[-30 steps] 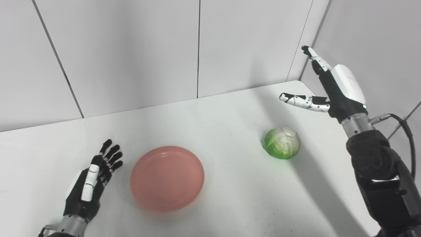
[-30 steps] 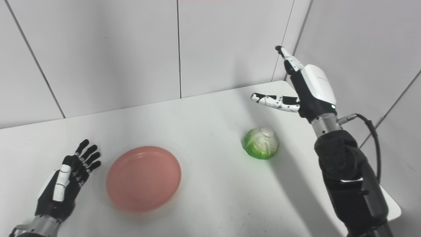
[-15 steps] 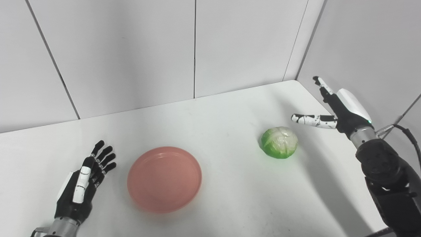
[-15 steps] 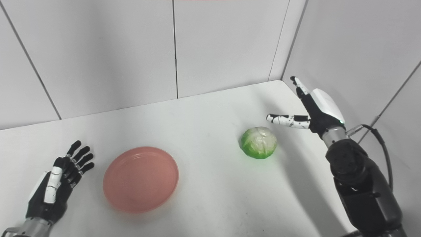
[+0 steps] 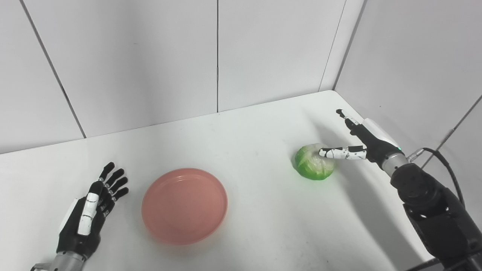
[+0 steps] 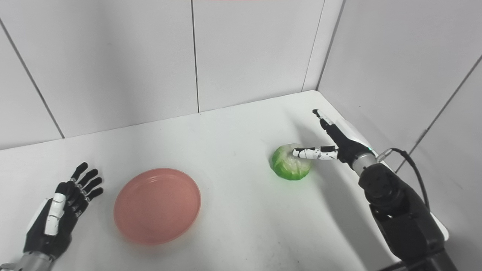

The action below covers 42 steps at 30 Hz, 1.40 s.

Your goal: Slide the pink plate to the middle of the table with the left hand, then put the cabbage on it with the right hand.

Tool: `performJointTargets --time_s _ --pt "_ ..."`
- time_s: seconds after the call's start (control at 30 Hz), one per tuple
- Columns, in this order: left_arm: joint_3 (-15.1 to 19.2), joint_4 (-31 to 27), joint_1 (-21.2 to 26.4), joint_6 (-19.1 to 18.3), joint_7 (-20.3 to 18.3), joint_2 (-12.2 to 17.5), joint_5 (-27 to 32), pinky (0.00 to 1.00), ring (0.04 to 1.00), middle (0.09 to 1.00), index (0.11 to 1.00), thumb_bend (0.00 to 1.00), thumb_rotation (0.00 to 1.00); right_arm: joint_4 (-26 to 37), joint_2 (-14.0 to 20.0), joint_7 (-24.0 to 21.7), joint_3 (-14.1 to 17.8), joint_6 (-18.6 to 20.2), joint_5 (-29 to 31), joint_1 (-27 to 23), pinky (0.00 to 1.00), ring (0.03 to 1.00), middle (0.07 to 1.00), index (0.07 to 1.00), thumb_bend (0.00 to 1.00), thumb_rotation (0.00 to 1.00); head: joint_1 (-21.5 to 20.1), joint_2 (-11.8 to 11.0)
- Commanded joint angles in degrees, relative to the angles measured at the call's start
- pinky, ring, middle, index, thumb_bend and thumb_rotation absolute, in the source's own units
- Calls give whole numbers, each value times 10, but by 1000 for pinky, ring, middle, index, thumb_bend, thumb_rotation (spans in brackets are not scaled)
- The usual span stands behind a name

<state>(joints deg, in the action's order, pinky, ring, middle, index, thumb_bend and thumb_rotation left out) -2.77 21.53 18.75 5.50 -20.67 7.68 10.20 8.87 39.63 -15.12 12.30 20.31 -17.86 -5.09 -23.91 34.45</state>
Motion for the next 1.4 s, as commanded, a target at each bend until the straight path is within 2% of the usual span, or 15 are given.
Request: performJointTargets --time_s 0.0,0.2,0.3,0.47,0.57,0.7,1.27,1.37 --pt "8 19 -13 -19 7 21 -8 886 917 934 944 796 921 17 19 4 0 -1 -5 -13 886 983 1000 1000 1000 558 0 -1" --pt "10 24 -13 -14 5 21 -7 880 916 935 942 787 913 11 25 -8 -21 7 -10 -19 884 988 1000 1000 1000 578 1 -1" --pt "11 31 -12 -7 0 21 -3 883 917 935 940 790 905 0 23 -6 -29 -1 -13 -24 881 982 1000 1000 1000 582 1 -1" --pt "11 24 -13 -14 -1 22 -4 883 917 937 944 799 903 -8 22 -12 -42 7 -17 -30 908 994 1000 1000 1000 589 0 3" --pt "11 22 -13 -16 -1 23 -5 885 918 937 944 797 906 -19 22 -7 -50 -3 -24 -32 913 993 1000 1000 1000 588 0 3" --pt "11 20 -14 -18 -2 24 -4 898 919 938 945 802 908 -28 20 -1 -61 -4 -39 -36 871 961 992 1000 1000 610 -1 4" --pt "11 30 -11 -15 -9 24 -4 891 916 933 941 809 906 -67 19 -20 -79 9 -26 -62 897 977 993 996 1000 523 1 7" --pt "12 27 -12 -19 -10 23 -1 886 915 931 939 802 896 -76 17 -17 -80 -4 -22 -63 892 970 982 985 1000 504 3 8"
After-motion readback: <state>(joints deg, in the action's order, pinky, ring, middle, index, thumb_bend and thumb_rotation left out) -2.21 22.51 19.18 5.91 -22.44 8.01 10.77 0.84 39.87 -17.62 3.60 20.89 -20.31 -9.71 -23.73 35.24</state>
